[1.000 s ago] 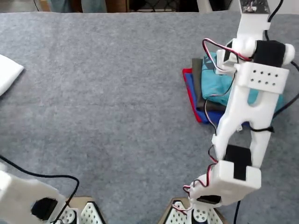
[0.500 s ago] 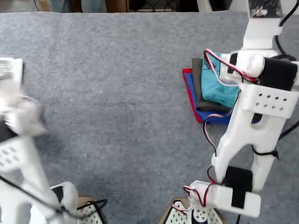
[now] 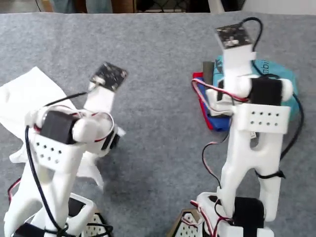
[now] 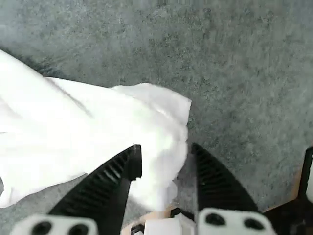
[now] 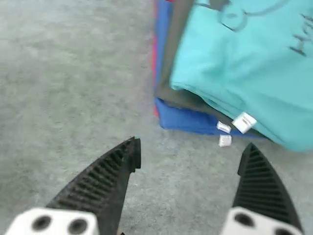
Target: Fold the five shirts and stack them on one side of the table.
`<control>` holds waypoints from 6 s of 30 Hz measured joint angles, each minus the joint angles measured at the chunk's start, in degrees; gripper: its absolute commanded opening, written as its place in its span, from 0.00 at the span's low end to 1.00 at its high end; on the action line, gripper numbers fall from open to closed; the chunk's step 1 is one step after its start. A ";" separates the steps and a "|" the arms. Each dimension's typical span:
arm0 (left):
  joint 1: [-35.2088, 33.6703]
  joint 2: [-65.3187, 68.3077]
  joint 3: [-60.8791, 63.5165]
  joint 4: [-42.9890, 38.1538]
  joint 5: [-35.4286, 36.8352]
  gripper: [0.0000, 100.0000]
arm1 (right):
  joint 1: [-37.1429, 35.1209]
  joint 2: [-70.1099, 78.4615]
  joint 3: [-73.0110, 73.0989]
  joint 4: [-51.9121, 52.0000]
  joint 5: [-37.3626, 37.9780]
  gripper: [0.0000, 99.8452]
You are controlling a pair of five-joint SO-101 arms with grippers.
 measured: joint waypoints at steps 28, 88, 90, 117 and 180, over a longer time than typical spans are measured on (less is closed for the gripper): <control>-101.80 23.74 14.24 -35.96 -15.74 0.27 | -57.67 21.36 16.62 -3.25 21.19 0.14; -112.62 31.91 4.04 -39.30 -10.64 0.27 | -73.85 28.57 26.55 -34.55 18.90 0.19; -112.62 31.91 4.04 -39.30 -10.64 0.27 | -73.76 28.57 26.20 -34.46 19.52 0.19; -112.79 31.91 4.04 -39.30 -10.64 0.27 | -73.58 28.40 26.02 -34.90 24.18 0.13; -108.22 31.91 -4.84 -37.10 -10.64 0.27 | -66.81 38.15 19.16 -33.14 30.95 0.07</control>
